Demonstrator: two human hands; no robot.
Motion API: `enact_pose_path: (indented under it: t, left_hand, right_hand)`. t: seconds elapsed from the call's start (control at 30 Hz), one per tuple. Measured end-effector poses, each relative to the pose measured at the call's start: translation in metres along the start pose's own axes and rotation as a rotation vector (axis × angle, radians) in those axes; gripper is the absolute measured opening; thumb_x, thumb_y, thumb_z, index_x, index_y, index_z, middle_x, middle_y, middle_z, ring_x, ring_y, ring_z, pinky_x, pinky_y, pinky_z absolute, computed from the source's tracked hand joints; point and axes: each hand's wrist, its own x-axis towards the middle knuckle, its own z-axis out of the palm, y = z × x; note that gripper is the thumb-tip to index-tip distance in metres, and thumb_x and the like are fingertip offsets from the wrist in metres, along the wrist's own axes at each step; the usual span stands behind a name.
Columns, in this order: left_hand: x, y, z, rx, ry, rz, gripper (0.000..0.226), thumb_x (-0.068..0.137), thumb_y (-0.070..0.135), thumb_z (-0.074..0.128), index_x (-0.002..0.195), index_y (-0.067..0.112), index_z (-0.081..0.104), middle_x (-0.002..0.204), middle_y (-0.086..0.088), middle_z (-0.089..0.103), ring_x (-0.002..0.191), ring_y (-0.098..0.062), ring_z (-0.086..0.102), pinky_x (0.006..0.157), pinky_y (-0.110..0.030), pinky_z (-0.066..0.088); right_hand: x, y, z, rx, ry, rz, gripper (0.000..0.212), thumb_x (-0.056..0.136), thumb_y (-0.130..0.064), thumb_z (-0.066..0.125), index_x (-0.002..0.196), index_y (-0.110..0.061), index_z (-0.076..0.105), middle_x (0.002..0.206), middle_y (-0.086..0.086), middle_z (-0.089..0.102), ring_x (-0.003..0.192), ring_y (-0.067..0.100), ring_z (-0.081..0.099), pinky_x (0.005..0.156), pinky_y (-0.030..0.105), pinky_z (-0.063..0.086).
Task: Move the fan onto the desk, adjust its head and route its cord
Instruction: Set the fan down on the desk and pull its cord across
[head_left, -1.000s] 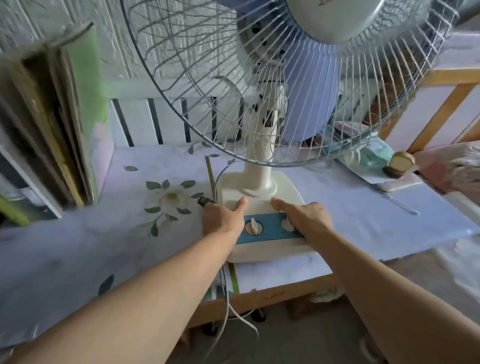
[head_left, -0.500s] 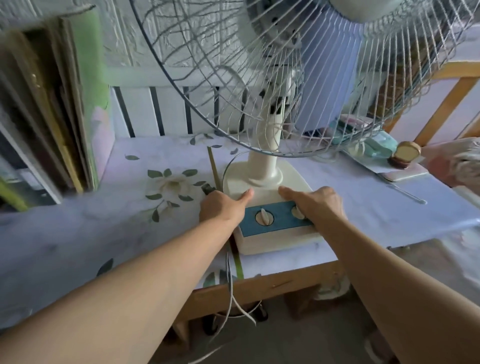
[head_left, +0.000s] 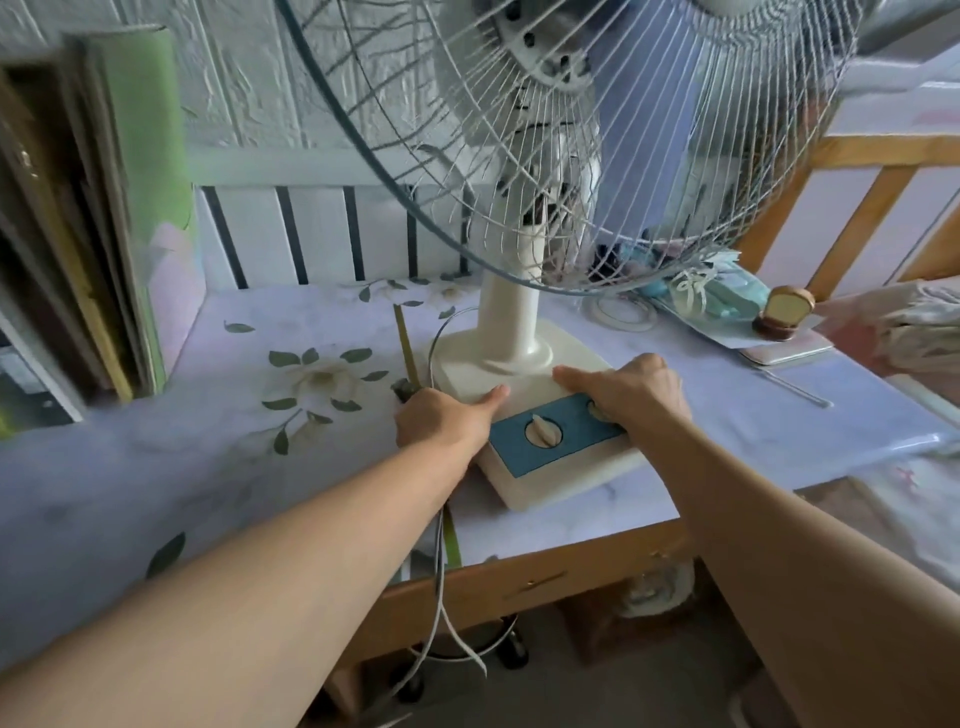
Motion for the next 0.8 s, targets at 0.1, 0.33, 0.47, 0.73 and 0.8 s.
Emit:
enact_pose_path:
  t: [0.1, 0.33, 0.47, 0.73, 0.8]
  left_hand:
    - [0.000, 0.000, 0.002, 0.013, 0.013, 0.010, 0.073, 0.066, 0.065, 0.067, 0.102, 0.002, 0.062, 0.108, -0.014, 0.068, 0.097, -0.031, 0.066, 0.081, -0.036, 0.056]
    - [0.002, -0.002, -0.001, -0.100, -0.028, -0.011, 0.068, 0.063, 0.059, 0.075, 0.098, 0.001, 0.061, 0.094, -0.012, 0.066, 0.083, -0.027, 0.065, 0.078, -0.038, 0.059]
    - [-0.009, 0.000, -0.019, -0.063, -0.115, -0.038, 0.046, 0.070, 0.047, 0.076, 0.076, 0.006, 0.056, 0.057, -0.003, 0.054, 0.046, -0.013, 0.050, 0.044, -0.026, 0.049]
    - [-0.036, 0.002, -0.072, 0.024, -0.245, -0.061, 0.010, 0.081, 0.011, 0.066, 0.088, 0.003, 0.066, 0.062, -0.008, 0.060, 0.045, -0.016, 0.048, 0.041, -0.020, 0.038]
    - [-0.042, -0.001, -0.085, 0.015, -0.265, -0.071, 0.006, 0.084, 0.009, 0.061, 0.087, 0.006, 0.065, 0.060, -0.006, 0.059, 0.043, -0.014, 0.048, 0.041, -0.020, 0.037]
  right_hand:
    - [0.002, 0.004, 0.002, 0.007, -0.008, -0.010, 0.057, 0.052, -0.064, 0.075, 0.065, -0.014, 0.051, 0.058, -0.001, 0.054, 0.066, 0.021, 0.057, 0.062, 0.033, 0.044]
    - [-0.002, 0.006, 0.008, -0.089, 0.015, -0.013, 0.068, 0.058, -0.071, 0.064, 0.088, -0.011, 0.054, 0.090, 0.007, 0.062, 0.093, 0.031, 0.061, 0.086, 0.043, 0.050]
    - [-0.020, 0.002, 0.008, -0.170, 0.014, -0.063, 0.071, 0.070, -0.067, 0.057, 0.114, -0.012, 0.054, 0.118, 0.015, 0.057, 0.113, 0.034, 0.051, 0.098, 0.044, 0.042]
    - [-0.084, -0.008, 0.003, -0.147, -0.046, -0.138, 0.078, 0.076, -0.056, 0.060, 0.135, -0.011, 0.038, 0.140, 0.016, 0.037, 0.132, 0.034, 0.028, 0.109, 0.047, 0.028]
    - [-0.099, -0.010, 0.005, -0.143, -0.087, -0.127, 0.080, 0.075, -0.055, 0.063, 0.136, -0.010, 0.036, 0.143, 0.016, 0.033, 0.134, 0.035, 0.025, 0.111, 0.048, 0.026]
